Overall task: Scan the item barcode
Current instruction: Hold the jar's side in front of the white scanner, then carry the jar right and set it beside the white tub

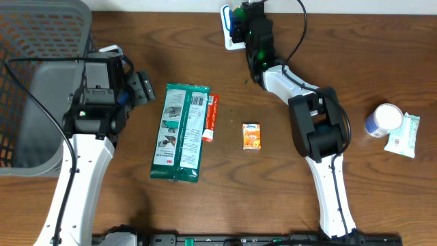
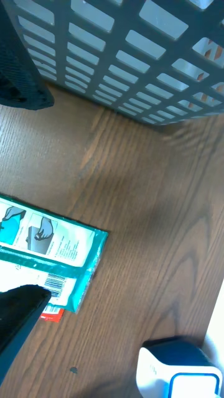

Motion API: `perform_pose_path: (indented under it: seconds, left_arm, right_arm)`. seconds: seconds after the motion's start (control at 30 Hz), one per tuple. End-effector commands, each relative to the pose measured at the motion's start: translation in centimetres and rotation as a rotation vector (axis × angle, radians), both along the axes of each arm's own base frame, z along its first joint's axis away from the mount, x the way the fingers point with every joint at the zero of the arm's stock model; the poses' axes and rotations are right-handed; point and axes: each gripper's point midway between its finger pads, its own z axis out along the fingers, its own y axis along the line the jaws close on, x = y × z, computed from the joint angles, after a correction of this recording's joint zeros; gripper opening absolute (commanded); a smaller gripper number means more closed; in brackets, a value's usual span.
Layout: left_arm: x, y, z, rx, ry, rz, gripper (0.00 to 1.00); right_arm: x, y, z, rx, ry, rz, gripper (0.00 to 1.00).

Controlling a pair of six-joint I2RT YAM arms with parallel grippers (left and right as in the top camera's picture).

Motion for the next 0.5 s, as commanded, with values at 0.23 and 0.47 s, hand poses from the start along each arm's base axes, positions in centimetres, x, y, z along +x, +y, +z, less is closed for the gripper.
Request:
perform_pose_path:
  seconds: [0.23, 0.47]
  left_arm:
    - [-0.1, 0.3, 0.2, 0.005, -0.007, 0.015, 0.86]
    - [-0.1, 0.3, 0.2, 0.005, -0.007, 0.015, 0.86]
  right_arm:
    - [-0.1, 1.1, 3.2, 0.052, -0.107, 0.007, 0.01]
    - [-0.7, 1.8, 8.4, 0.140, -0.200, 0.052, 0.01]
